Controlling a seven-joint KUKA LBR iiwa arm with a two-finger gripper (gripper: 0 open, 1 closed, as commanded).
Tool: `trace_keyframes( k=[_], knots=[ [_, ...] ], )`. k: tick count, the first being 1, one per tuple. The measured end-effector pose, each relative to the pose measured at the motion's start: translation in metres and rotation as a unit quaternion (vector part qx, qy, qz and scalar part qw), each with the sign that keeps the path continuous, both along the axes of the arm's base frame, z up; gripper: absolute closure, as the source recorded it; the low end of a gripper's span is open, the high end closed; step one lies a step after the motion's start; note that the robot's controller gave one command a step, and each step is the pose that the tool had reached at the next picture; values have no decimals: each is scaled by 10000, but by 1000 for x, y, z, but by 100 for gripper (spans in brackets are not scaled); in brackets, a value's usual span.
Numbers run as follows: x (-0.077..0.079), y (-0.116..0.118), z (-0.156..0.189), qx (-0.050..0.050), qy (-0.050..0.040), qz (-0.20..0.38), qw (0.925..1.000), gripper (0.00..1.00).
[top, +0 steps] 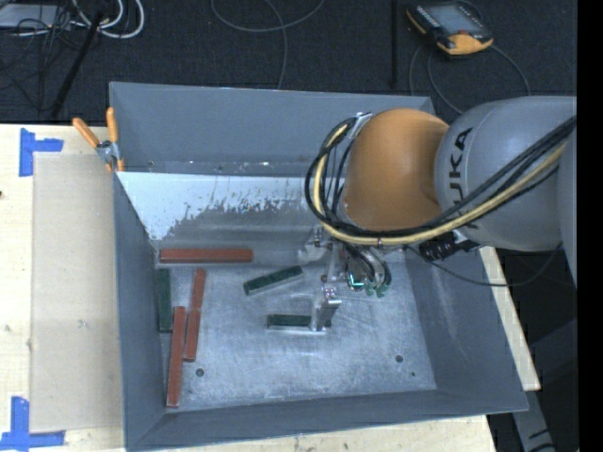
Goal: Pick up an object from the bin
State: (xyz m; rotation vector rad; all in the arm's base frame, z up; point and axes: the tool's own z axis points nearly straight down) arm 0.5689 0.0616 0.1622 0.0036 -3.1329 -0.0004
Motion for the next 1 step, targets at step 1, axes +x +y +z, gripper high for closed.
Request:
trace_keyframes(
  k=[1],
  knots=[
    [2, 0, 4, 3, -37, -7, 10000, 0]
  ],
)
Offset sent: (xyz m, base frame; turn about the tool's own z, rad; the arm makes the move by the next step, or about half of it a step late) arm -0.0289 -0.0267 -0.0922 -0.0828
